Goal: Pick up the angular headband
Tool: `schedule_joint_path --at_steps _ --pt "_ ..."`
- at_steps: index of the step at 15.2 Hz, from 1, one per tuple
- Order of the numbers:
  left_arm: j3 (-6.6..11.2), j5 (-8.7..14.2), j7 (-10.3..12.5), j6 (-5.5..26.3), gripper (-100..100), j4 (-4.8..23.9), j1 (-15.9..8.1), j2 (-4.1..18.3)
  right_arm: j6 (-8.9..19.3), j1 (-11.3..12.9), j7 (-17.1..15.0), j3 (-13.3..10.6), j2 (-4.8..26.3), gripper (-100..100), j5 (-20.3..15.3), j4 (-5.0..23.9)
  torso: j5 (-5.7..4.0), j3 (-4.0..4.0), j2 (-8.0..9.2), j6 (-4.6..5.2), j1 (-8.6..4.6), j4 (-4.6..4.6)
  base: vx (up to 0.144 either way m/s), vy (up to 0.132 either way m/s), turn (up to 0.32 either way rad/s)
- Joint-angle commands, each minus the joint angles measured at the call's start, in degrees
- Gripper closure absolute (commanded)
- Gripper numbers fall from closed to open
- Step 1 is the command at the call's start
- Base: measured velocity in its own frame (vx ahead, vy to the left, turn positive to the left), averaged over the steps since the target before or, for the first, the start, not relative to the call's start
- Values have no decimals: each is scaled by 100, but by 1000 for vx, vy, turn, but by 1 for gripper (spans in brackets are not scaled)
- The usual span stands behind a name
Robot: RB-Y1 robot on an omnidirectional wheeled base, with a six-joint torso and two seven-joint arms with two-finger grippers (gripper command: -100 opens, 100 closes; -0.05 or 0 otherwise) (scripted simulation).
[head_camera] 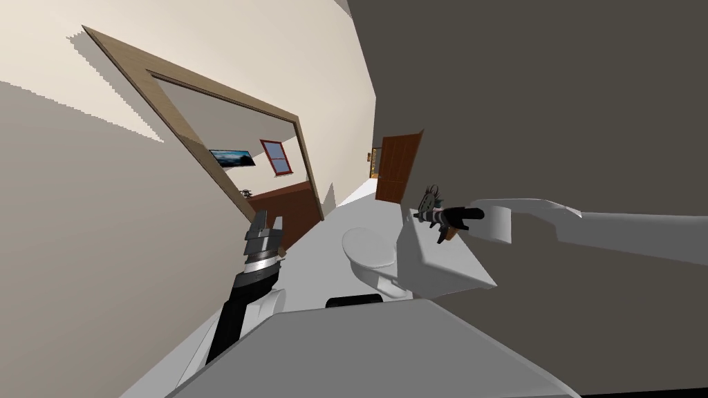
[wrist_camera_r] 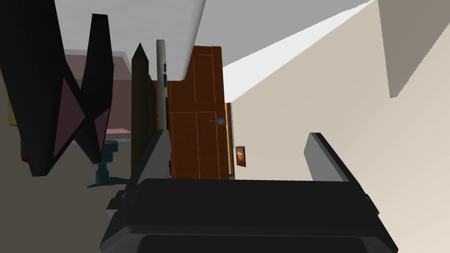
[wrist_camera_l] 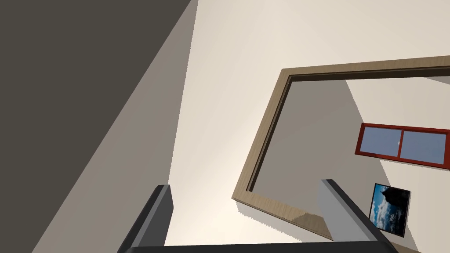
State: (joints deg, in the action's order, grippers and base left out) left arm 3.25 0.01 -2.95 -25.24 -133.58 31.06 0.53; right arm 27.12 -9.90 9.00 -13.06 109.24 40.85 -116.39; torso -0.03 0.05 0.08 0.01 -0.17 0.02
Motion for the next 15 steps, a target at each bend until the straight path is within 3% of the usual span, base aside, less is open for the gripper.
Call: schedule_joint_path --at_steps 1,2,5,7,10,15 --pt "0 0 0 0 0 0 0 0 239 63 64 -134 286 -100 246 30 0 0 0 0 0 0 -13 -49 100" --pt "0 0 0 0 0 0 0 0 239 63 64 -134 254 -100 246 30 -3 -1 -1 -1 -3 -1 -11 -43 84" --pt "0 0 0 0 0 0 0 0 383 74 64 -224 571 -100 386 27 0 -3 -4 0 4 -1 -7 -32 55" --pt "0 0 0 0 0 0 0 0 383 74 64 -224 571 -100 386 27 0 -3 -5 1 4 -1 -4 -22 21" --pt "0 0 0 0 0 0 0 0 633 65 63 -408 934 -100 644 4 1 -4 -7 -1 8 -2 -3 -29 83" --pt "0 0 0 0 0 0 0 0 901 -7 56 -667 1274 -100 952 -58 -4 -7 -13 0 -11 -3 8 -60 92"
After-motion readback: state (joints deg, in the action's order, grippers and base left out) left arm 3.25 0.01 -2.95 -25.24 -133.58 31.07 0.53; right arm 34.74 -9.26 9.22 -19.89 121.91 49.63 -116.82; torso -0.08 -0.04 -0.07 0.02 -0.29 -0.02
